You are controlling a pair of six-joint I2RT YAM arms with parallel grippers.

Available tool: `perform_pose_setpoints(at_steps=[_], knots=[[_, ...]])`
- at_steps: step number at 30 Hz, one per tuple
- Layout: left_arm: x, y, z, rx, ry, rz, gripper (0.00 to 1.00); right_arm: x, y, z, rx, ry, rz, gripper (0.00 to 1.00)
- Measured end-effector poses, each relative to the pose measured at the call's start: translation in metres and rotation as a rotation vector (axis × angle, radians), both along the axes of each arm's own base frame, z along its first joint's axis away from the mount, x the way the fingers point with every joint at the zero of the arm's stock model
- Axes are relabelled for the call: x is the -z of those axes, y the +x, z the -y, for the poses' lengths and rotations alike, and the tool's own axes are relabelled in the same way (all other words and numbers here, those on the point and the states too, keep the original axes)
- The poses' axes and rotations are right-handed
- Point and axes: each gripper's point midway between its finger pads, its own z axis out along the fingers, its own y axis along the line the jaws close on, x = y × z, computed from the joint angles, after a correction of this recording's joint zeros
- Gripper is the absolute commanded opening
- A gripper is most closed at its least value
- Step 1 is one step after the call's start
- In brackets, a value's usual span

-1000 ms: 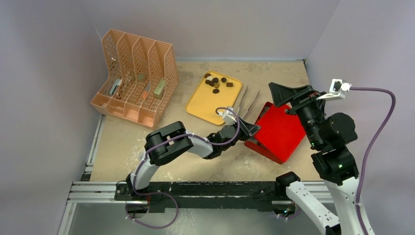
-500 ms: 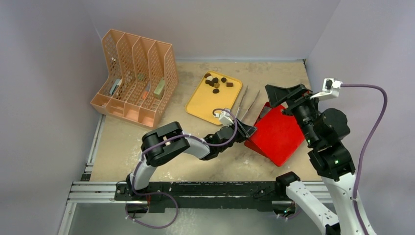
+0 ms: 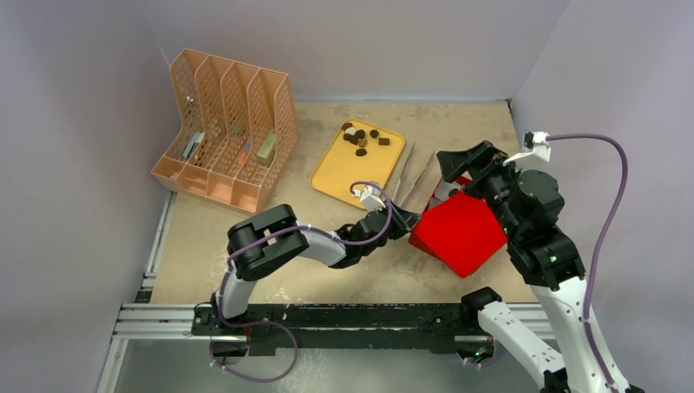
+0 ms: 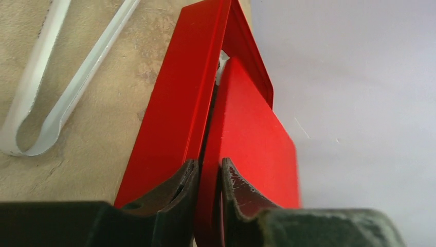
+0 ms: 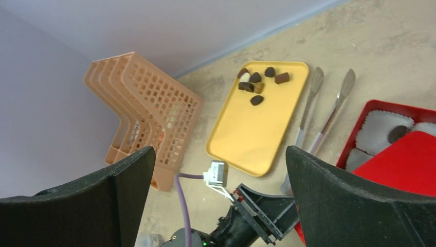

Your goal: Pack the chocolate

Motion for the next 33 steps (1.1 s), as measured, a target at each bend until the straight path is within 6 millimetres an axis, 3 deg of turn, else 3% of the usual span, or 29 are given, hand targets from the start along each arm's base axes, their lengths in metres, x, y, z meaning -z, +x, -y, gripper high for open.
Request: perform_pose_setpoints(at_steps=[5, 22, 28, 33], knots=[[-0.002, 0.004, -0.003, -0.018, -0.014, 0.001, 0.04, 0.024, 0.002, 0.009, 0.061, -0.019, -0.080, 0.99], [-0.014, 0.012, -0.013, -0.053, -0.071, 0.032, 0.06, 0.103, 0.007, 0.065, 0.394, -0.174, -0.353, 0.99], [-0.013, 0.010, -0.016, -0.051, -0.070, 0.044, 0.07, 0.143, 0.001, 0.084, 0.502, -0.185, -0.485, 0.97], [-0.012, 0.010, -0.017, -0.050, -0.073, 0.053, 0.09, 0.187, -0.010, 0.118, 0.629, -0.153, -0.612, 0.94]])
